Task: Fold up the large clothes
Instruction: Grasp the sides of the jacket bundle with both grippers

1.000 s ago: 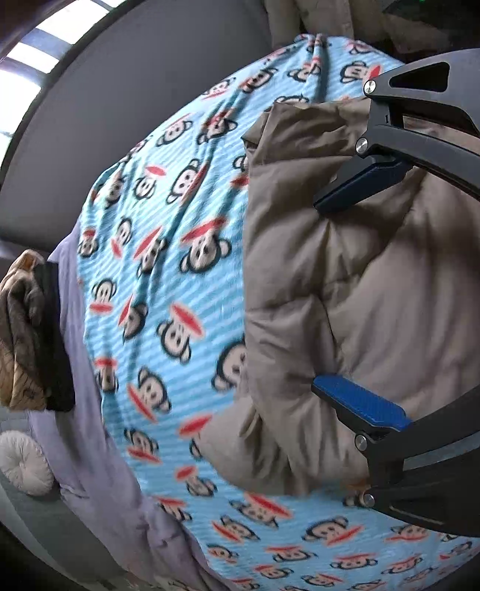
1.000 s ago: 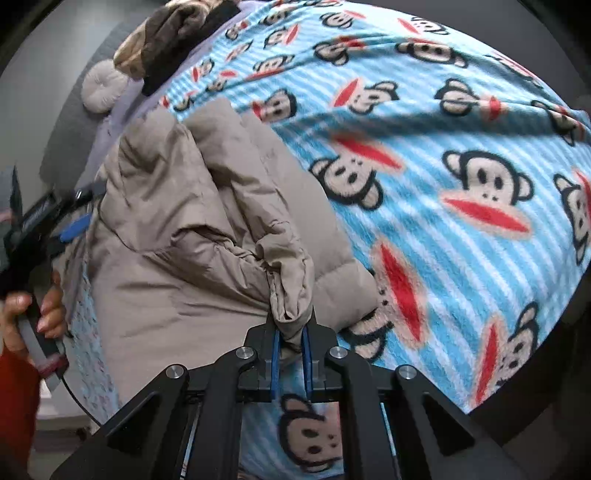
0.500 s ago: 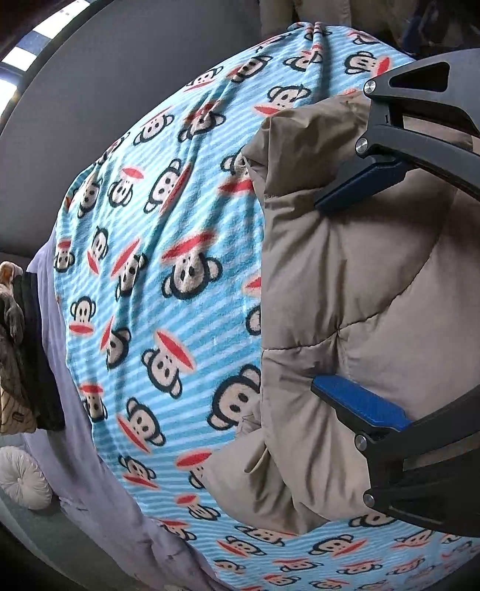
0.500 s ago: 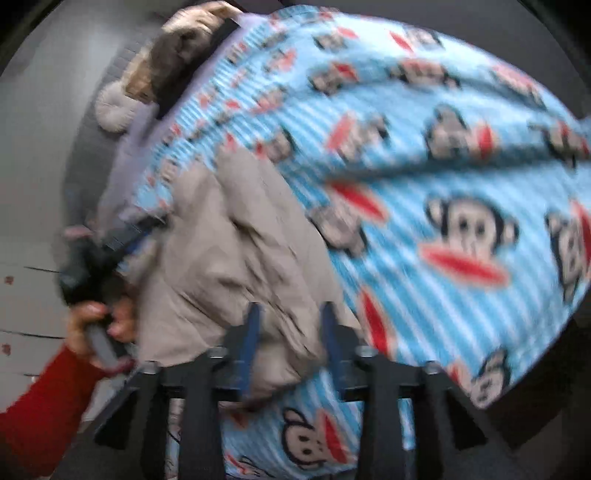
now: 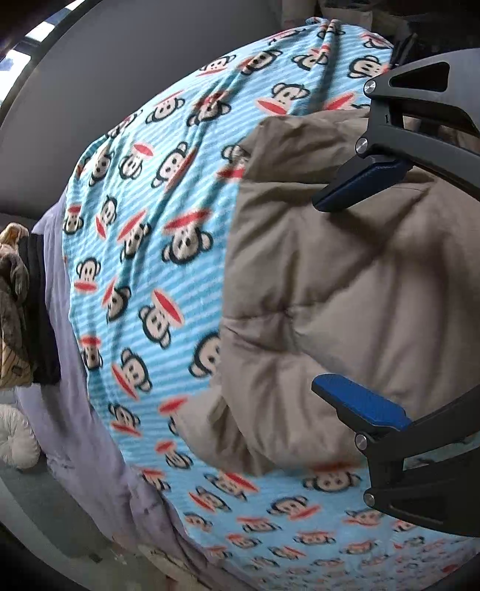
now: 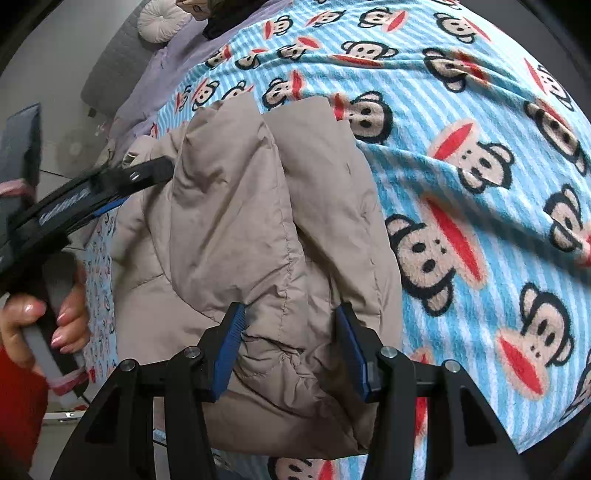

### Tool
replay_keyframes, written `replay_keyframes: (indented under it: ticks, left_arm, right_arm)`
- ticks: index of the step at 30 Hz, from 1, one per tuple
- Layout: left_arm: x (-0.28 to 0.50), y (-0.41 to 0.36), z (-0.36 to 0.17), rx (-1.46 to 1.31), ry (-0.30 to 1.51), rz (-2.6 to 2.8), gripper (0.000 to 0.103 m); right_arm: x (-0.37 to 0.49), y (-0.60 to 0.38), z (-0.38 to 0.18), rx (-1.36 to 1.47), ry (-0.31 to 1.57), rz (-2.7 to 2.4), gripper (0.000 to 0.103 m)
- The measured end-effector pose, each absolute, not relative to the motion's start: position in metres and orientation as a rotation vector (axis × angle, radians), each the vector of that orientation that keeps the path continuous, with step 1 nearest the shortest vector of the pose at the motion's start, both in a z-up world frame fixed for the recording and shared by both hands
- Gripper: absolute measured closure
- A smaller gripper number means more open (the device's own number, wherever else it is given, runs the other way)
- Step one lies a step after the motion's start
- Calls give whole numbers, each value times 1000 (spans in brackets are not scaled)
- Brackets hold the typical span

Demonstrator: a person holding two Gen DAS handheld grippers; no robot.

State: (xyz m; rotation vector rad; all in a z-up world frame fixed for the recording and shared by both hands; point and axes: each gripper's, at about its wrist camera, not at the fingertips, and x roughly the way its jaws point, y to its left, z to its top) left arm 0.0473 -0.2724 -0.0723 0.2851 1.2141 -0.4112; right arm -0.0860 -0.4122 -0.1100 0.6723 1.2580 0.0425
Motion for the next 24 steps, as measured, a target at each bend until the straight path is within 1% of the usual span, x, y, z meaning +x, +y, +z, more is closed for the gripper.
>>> replay_keyframes:
  ticks: [6, 8, 9, 17, 19, 21, 22, 23, 24]
  left_arm:
    - [30, -248, -63, 253, 1258, -356, 13]
    - [24, -242, -62, 243, 1254, -337, 6]
    - [22, -240, -62, 241, 1250, -330, 1]
    - [6, -230, -70, 217, 1285, -319, 1]
    - [3, -226, -71, 205, 1294, -327, 1]
    - [0, -220, -71, 170, 1299, -342, 1]
    - [-1, -216, -71, 155, 1302, -350, 1]
    - [-2, -212, -72, 140, 1310, -355, 1]
    - [-3, -208, -73, 128, 1319, -355, 1]
  right_arm:
    - [-81, -410, -110, 659, 1279, 60, 48]
    - [-75, -411, -113, 666, 1283, 53, 48]
    - [-76, -410, -112, 667, 1283, 49, 47]
    - [-69, -409, -112, 659, 1292, 46, 43]
    - [-70, -410, -108, 657, 1278, 52, 39]
    - [-72, -414, -104, 663, 1260, 57, 28]
    - [-73, -417, -103, 669, 1253, 57, 25]
    - [-75, -420, -102, 680, 1242, 58, 19]
    - [-77, -424, -101, 685, 1234, 57, 19]
